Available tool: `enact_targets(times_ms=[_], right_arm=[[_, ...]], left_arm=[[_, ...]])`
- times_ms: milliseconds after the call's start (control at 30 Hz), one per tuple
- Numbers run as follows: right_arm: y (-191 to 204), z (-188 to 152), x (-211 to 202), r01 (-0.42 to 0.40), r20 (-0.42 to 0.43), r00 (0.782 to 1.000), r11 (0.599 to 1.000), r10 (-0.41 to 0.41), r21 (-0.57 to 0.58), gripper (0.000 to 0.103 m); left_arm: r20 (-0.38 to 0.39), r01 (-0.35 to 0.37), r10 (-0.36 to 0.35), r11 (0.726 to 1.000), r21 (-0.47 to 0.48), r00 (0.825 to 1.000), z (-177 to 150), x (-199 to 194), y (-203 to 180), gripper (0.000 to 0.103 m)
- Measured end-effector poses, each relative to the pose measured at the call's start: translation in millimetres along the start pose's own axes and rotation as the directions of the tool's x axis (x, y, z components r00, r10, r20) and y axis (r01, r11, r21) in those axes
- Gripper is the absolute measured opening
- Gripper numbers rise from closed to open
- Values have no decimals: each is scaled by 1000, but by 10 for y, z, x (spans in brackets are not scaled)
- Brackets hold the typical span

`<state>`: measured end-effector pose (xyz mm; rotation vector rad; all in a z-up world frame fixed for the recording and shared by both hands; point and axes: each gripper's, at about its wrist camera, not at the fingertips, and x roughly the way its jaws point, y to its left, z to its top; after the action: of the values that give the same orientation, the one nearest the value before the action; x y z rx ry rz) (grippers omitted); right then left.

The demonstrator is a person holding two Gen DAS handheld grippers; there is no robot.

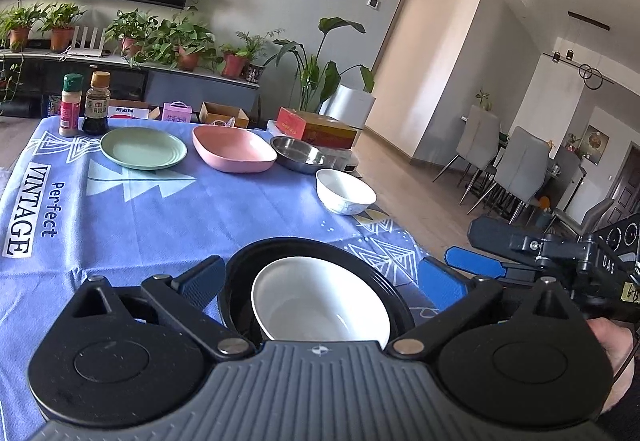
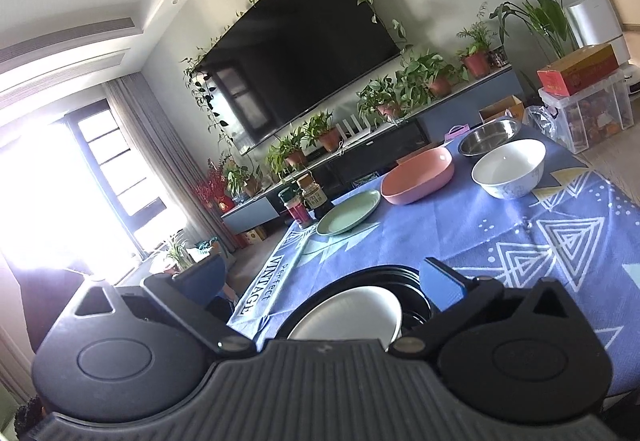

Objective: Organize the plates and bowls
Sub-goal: 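Withdraw both grippers from the pot toward the remaining dishes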

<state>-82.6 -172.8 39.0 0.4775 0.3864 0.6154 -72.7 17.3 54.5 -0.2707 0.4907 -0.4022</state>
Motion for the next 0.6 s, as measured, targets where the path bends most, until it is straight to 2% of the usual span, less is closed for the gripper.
enact_targets(times_ms=[600], right_arm=[[-53,-15,-61,6,20,1000,1000,-6,18,103]], left_arm=[[9,26,-26,1000,11,1000,143,51,-163,103]])
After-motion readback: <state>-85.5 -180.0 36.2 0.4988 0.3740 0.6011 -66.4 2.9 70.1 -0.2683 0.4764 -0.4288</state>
